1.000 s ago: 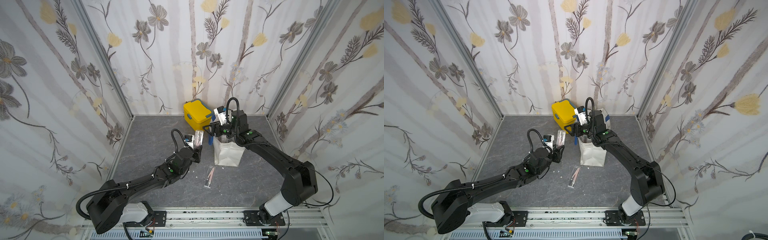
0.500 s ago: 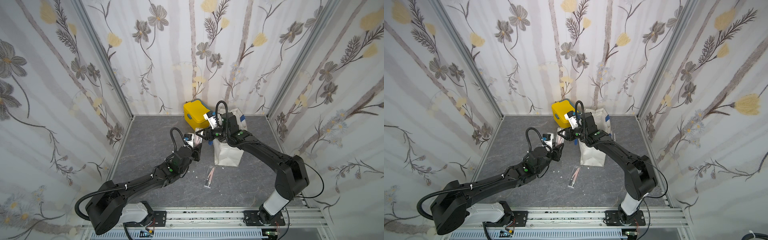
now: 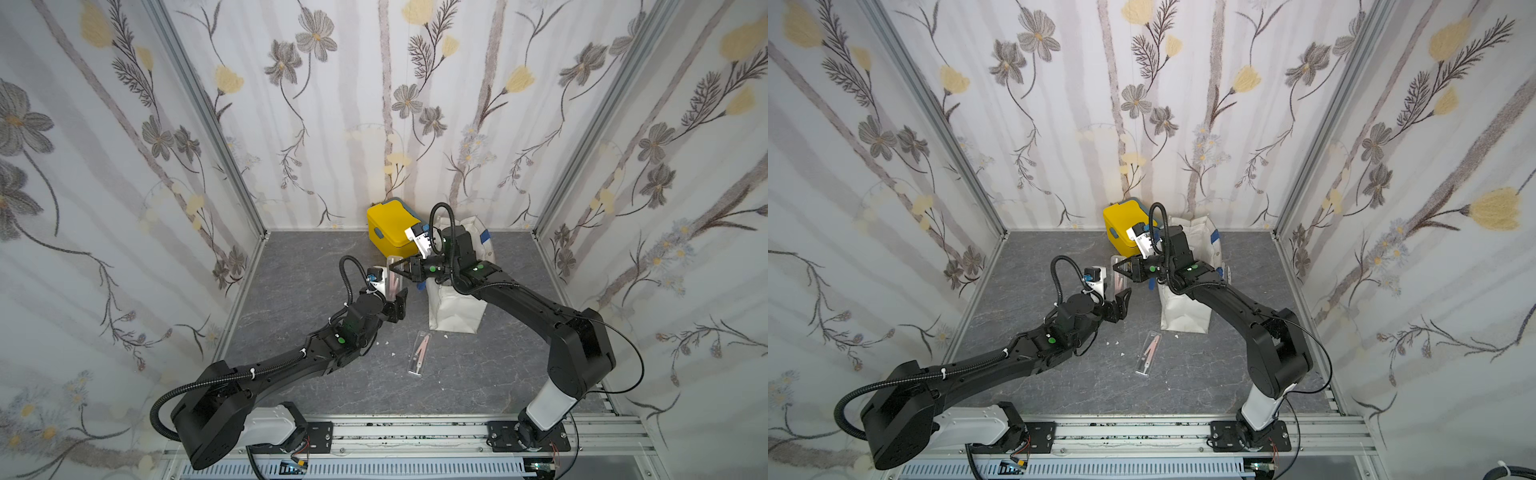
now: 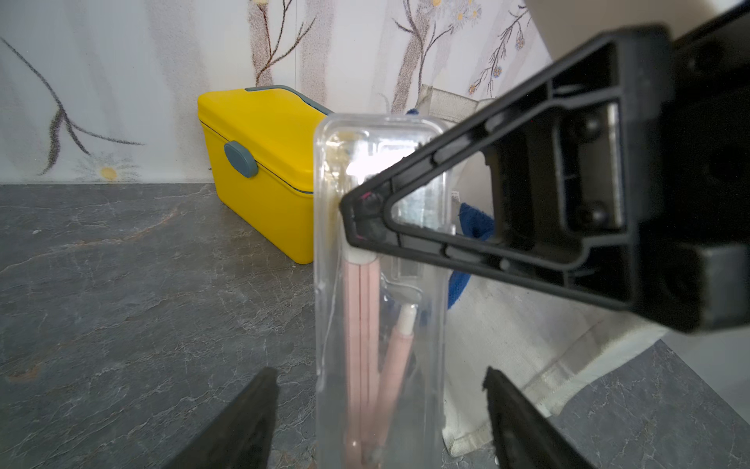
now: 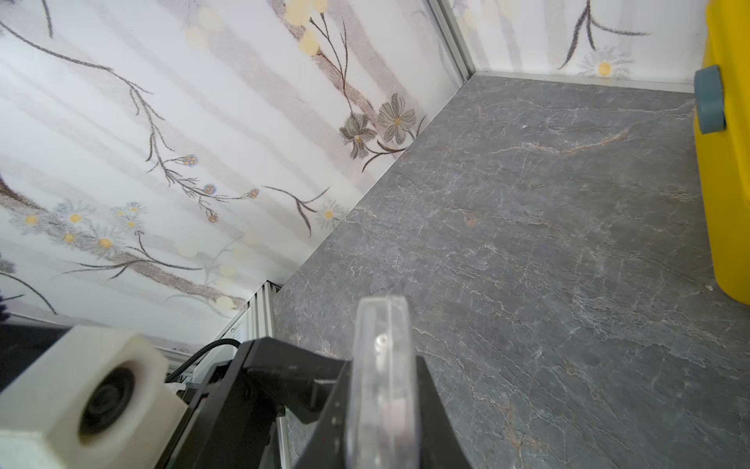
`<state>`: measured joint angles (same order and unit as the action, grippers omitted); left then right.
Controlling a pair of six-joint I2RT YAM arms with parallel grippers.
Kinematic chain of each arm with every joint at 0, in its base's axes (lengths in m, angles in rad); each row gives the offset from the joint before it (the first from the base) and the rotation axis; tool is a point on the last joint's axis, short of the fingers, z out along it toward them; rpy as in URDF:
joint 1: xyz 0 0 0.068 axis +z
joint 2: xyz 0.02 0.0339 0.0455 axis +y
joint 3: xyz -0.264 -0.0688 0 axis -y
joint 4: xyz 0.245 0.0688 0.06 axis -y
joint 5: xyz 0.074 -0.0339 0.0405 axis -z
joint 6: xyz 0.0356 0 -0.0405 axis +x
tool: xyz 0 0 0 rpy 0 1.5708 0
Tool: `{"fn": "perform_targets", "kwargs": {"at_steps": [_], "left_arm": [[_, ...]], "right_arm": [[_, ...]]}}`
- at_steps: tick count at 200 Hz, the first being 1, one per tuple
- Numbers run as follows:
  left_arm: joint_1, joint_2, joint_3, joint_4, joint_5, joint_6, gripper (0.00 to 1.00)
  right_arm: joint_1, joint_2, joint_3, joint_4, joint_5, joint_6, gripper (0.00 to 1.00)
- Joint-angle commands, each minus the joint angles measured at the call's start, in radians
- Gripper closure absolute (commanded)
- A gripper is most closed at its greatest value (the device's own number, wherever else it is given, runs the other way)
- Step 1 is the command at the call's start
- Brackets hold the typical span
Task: Put the compass set into the canvas bag
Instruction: Pick up the compass set at the center of the board, then place the compass set in the canvas bag.
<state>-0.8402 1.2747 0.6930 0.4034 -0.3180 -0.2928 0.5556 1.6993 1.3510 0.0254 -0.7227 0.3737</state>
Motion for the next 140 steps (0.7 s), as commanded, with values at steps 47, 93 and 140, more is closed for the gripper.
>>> {"fn": "perform_targets", "kwargs": {"at_steps": [47,93,140], "left_arm": [[-0.012,0.007,-0.001,-0.036,0.037,0.014,0.0],[-0.066,0.077,0.021,-0.135,0.037,-0.019,0.0],[-0.144,0.19,0.099,-0.26,0.023,-0.051,0.0]], "right_arm": [[-0.102,-0.058,0.076,0.044,0.012,0.004,0.91],[-0.244,-0.155,0.077,0.01,0.059,-0.011,0.92],[-0.331,-0.208,0.042,-0.106,0.224,-0.093,0.91]]}}
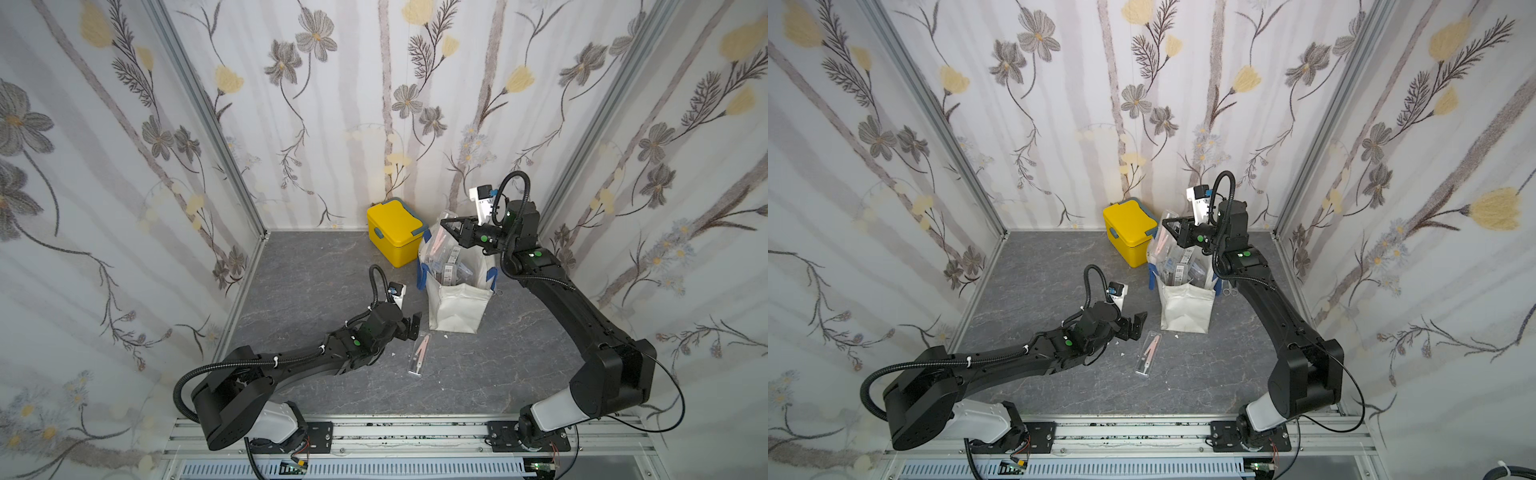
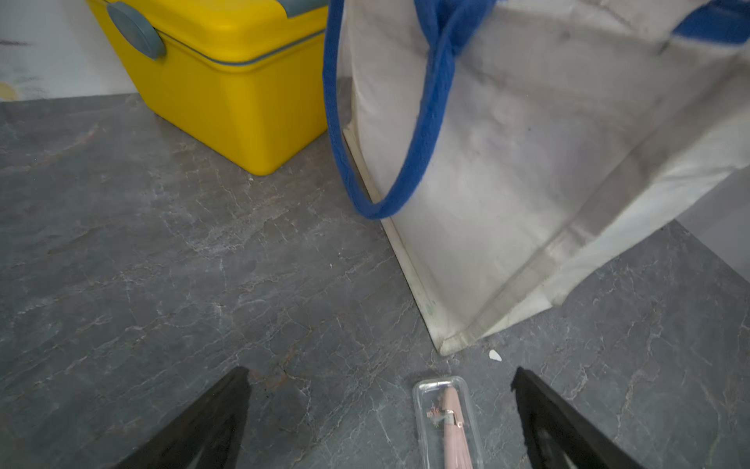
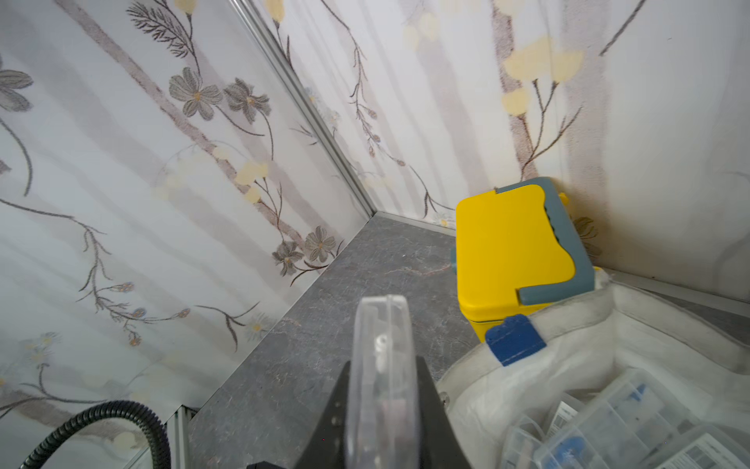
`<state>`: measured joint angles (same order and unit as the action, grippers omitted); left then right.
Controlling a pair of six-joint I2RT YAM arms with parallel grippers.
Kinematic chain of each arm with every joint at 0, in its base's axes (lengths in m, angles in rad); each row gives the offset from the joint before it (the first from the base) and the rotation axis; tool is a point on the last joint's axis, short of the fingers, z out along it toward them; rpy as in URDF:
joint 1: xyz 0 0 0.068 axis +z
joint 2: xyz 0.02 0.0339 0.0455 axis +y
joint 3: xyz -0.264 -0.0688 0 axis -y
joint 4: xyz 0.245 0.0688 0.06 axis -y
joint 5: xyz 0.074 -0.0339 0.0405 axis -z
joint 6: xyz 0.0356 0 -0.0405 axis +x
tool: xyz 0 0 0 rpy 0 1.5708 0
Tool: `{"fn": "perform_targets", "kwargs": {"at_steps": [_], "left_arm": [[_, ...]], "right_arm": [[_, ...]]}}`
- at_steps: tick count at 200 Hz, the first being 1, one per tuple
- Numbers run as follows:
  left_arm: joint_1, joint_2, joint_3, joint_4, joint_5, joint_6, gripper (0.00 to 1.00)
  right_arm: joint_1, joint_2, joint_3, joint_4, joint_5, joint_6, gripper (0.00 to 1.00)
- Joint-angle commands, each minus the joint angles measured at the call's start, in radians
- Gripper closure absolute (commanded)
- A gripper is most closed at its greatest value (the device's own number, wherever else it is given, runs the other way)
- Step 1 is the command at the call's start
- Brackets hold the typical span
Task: Put the compass set into the canvas bag
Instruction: Place the compass set in the canvas bag.
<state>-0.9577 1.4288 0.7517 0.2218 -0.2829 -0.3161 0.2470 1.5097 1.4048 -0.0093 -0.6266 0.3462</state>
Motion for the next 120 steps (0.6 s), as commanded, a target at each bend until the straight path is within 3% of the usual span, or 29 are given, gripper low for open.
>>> {"fn": "perform_targets", "kwargs": {"at_steps": [1,30,120], "left_arm": [[-0.027,0.038,0.043,-0.08,-0.012,-0.03,0.0],[-0.064,0.092,0.084,-0.126,0.029,-0.061,0.0],[-0.157,0.273,0.261,-0.409,0.035,-0.171,0.01]], "right_arm": [[-0.022,-0.019,-0.012,-0.075,0.134,-0.069,0.92],[-0.027,0.007,-0.036,-0.163,0.261,-0.128,0.92],[0.01,0.151,-0.056,-0.237,0.378,-0.158,0.89]]}}
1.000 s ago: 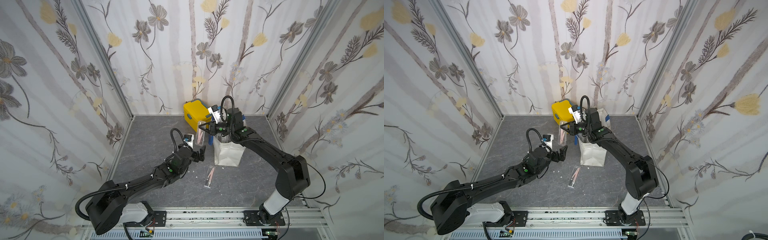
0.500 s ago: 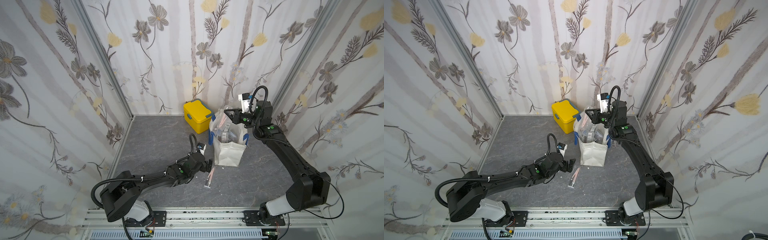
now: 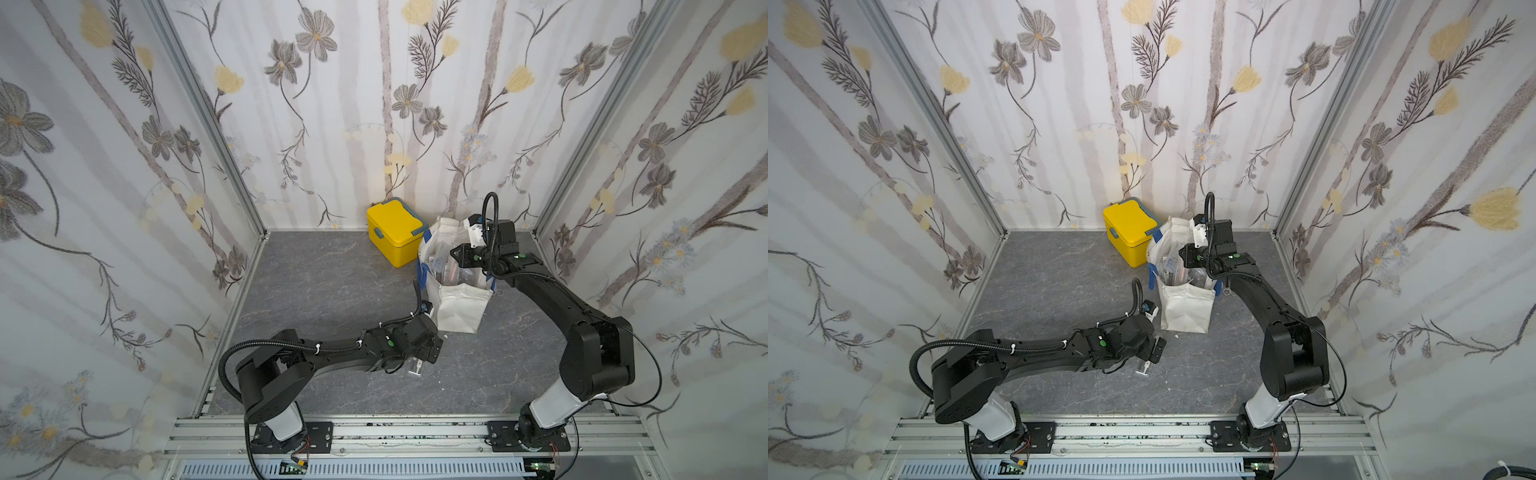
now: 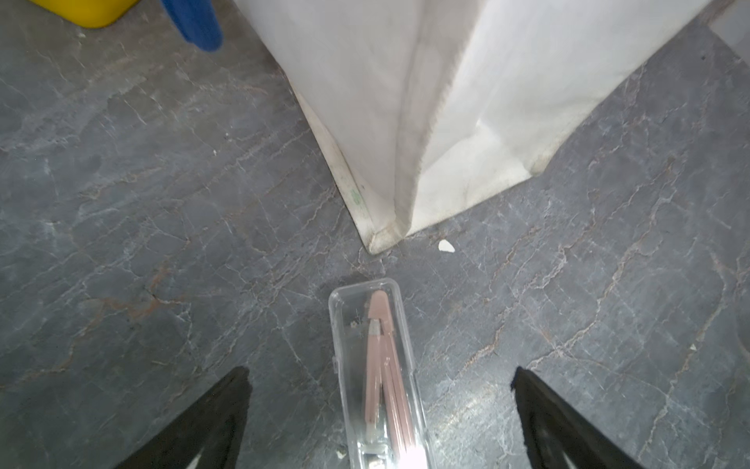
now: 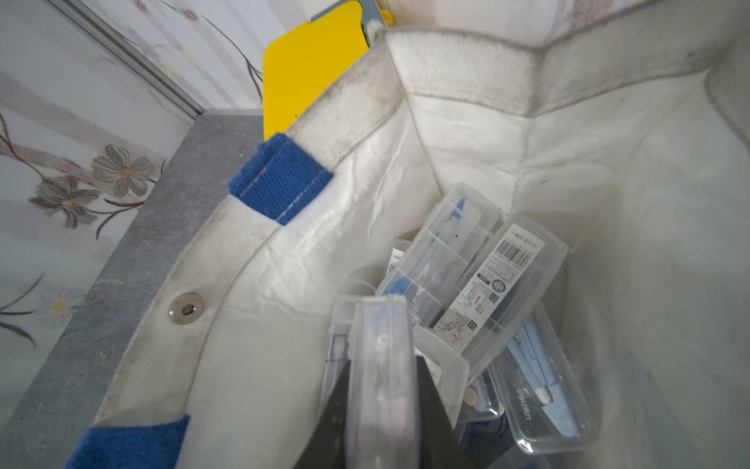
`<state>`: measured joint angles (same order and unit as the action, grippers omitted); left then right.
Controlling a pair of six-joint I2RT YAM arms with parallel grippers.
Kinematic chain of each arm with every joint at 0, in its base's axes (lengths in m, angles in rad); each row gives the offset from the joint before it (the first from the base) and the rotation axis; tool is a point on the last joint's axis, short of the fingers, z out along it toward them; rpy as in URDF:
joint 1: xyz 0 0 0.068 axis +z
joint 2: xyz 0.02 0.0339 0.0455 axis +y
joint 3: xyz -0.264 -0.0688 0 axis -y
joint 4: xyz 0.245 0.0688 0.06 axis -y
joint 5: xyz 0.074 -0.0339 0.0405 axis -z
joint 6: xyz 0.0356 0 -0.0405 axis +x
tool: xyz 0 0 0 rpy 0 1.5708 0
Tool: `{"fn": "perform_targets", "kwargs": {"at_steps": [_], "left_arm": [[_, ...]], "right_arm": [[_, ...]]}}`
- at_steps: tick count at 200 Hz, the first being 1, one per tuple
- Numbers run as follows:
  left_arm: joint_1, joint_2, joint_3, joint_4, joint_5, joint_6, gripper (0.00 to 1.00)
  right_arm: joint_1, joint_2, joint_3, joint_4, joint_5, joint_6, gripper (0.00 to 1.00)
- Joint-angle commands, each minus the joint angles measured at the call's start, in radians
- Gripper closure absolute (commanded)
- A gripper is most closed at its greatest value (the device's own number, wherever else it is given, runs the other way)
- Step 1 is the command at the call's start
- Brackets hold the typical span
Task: Put the compass set into the canvas bag
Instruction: Place the compass set in the canvas bag.
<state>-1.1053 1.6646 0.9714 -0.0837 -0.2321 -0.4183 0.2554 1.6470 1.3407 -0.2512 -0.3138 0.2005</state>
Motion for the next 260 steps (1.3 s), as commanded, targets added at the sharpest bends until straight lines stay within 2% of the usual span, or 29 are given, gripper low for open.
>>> {"fn": "perform_targets", "kwargs": {"at_steps": [1,46,66,109,147,163,189,218,260], "left_arm": [[-0.009,0.039,0.044,-0.107,-0.017,-0.071,0.01],[-0.031,0.124,0.139,-0.296,0.002,-0.121,0.03],[-0.04,0.149,0.171,-0.362,0.0,-0.122,0.03],[-0.039,0.215,0.232,-0.456,0.033,-0.145,0.07],[-0.04,0.263,0.268,-0.506,0.087,-0.152,0.16],[-0.039,0.279,0.282,-0.527,0.095,-0.152,0.19],[-0.039,0.302,0.302,-0.564,0.094,-0.158,0.3],[-0.038,0.317,0.316,-0.602,0.097,-0.16,0.43],[-0.037,0.318,0.349,-0.617,0.081,-0.162,0.57]], "right_arm": [[0.001,0.015,0.008,0.005,0.066,-0.011,0.89],[0.003,0.046,0.032,-0.007,0.08,-0.003,0.8],[0.004,0.053,0.051,-0.022,0.079,-0.001,0.73],[0.002,0.022,0.067,-0.015,0.068,-0.001,0.44],[0.004,-0.044,0.046,0.043,0.055,-0.003,0.28],[0.004,-0.105,0.018,0.084,0.055,0.0,0.25],[0.004,-0.168,-0.027,0.145,0.063,0.013,0.22],[0.003,-0.202,-0.04,0.162,0.065,0.018,0.18],[0.003,-0.227,-0.06,0.191,0.044,0.025,0.17]]}}
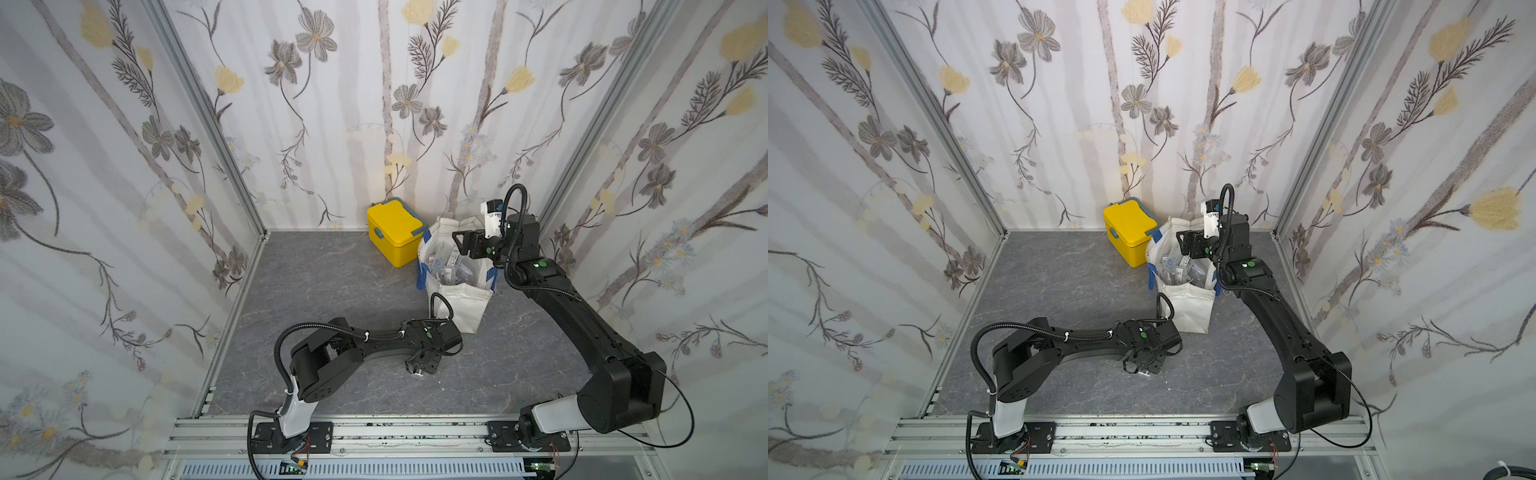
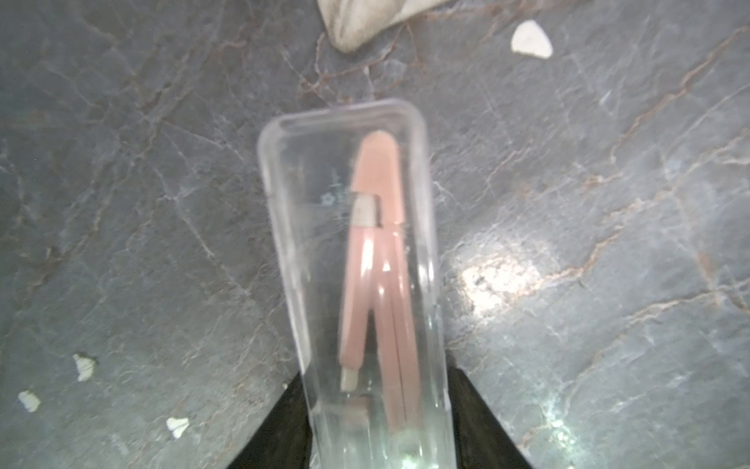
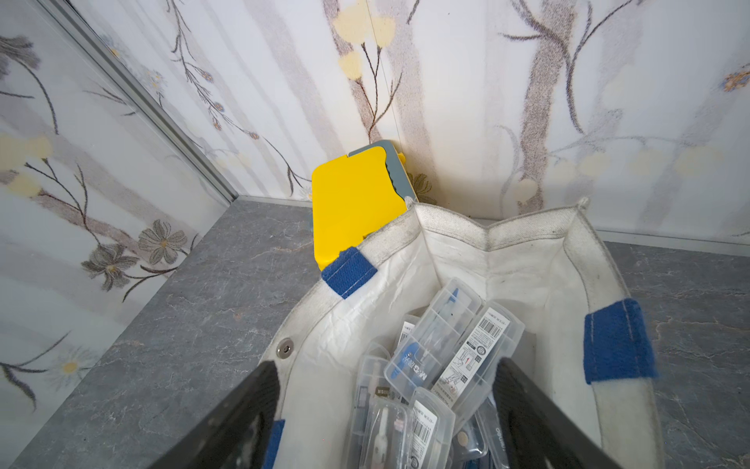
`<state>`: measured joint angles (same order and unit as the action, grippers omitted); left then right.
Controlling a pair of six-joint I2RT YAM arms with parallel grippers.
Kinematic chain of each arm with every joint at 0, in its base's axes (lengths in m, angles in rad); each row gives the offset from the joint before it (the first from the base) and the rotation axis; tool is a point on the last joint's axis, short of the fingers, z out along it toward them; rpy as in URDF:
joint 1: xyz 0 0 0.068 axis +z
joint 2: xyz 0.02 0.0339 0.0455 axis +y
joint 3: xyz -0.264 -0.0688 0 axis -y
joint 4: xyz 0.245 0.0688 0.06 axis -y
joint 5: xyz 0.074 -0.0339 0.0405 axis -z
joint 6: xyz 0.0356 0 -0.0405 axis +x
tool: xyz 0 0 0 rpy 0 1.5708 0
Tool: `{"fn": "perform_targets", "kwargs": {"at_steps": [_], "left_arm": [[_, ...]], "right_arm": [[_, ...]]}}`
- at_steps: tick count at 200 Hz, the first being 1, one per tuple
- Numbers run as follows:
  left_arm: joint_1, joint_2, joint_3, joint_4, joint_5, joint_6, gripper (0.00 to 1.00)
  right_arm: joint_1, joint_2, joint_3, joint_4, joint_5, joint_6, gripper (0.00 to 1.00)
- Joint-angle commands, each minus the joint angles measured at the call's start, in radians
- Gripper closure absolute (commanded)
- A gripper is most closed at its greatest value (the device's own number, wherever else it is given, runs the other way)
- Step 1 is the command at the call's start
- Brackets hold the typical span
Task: Put the compass set into the canvas bag
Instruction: Place the compass set in the canvas bag, then pick up the compass set at the center of the board.
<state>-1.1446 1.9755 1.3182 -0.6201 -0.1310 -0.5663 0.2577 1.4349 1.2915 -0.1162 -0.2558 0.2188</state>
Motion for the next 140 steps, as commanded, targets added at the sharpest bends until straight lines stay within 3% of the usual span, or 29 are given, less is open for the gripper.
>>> {"fn": "perform_targets", "kwargs": {"at_steps": [1,53,73,84,140], "left_arm": [[0.003,0.007,0.003,-0.081,-0.021,-0.015,0.57],[0.003,-0.065,-0.071,0.018,-0.106,0.001,0.59],[0.003,-0.108,-0.114,0.079,-0.149,0.014,0.6],[-0.001,-0.141,-0.154,0.131,-0.164,0.022,0.6],[-0.001,-0.38,-0.394,0.484,-0.276,0.03,0.6]], "right_arm": [[0.001,-0.016,-0.012,0.056,-0.014,0.006,0.17],[0.001,-0.028,-0.04,0.089,-0.083,-0.006,0.15],[0.001,-0.025,-0.042,0.09,-0.123,-0.012,0.08],[0.001,-0.022,-0.047,0.096,-0.15,-0.016,0.0],[0.011,-0.014,-0.059,0.109,-0.171,0.0,0.0]]}}
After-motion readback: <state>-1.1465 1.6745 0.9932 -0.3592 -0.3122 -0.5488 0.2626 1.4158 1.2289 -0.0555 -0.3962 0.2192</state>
